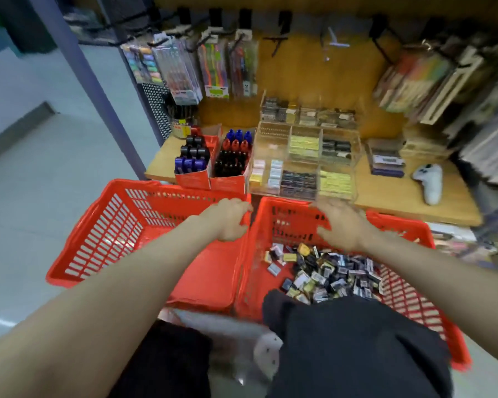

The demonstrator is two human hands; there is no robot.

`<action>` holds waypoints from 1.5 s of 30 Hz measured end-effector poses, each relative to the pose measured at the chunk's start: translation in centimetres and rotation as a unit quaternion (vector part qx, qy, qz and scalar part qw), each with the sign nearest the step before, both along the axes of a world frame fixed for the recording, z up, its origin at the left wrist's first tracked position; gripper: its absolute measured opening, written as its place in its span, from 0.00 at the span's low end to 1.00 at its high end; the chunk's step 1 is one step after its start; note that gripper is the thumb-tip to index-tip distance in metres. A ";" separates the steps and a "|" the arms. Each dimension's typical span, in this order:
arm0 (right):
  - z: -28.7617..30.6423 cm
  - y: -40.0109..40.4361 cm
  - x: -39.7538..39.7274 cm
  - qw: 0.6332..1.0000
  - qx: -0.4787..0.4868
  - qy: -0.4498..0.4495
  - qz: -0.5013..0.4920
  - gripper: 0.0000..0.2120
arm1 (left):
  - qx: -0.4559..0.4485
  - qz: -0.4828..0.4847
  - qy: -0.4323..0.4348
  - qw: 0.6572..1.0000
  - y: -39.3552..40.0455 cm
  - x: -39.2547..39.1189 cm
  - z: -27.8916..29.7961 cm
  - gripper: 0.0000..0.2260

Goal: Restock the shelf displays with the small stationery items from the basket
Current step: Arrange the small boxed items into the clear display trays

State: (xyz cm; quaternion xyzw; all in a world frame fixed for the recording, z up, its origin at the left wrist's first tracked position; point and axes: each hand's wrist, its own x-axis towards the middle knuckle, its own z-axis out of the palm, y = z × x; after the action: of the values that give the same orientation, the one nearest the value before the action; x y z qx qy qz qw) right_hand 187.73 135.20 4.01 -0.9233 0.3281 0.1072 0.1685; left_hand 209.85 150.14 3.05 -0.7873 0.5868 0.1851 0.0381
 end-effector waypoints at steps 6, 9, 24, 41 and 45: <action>-1.3 -1.9 -10.3 0.997 -0.033 0.023 -0.070 0.29 | 0.010 -0.039 -0.011 0.999 -2.6 -4.8 0.3 0.24; -2.6 -4.2 -14.6 0.994 -0.081 0.050 -0.060 0.29 | -0.005 -0.085 -0.017 0.996 -4.8 -7.2 -0.7 0.23; -14.0 -8.5 -20.1 0.956 -0.134 0.246 0.083 0.24 | 0.200 -0.370 -0.226 0.878 -6.7 -2.6 -12.2 0.26; -8.7 -8.7 -12.3 0.909 -0.062 0.312 0.269 0.26 | 0.265 -0.285 -0.223 0.894 -1.7 1.3 -9.7 0.23; -9.3 -5.7 -9.6 0.937 -0.028 0.273 0.217 0.28 | 0.187 -0.171 -0.027 0.967 -2.9 -1.3 -9.2 0.22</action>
State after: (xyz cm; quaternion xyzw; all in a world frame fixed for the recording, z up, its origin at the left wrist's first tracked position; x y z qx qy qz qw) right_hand 178.13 129.51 -5.27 -0.9116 0.1565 0.3797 0.0192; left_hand 208.52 147.23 -6.19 -0.6589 0.6663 0.2612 0.2315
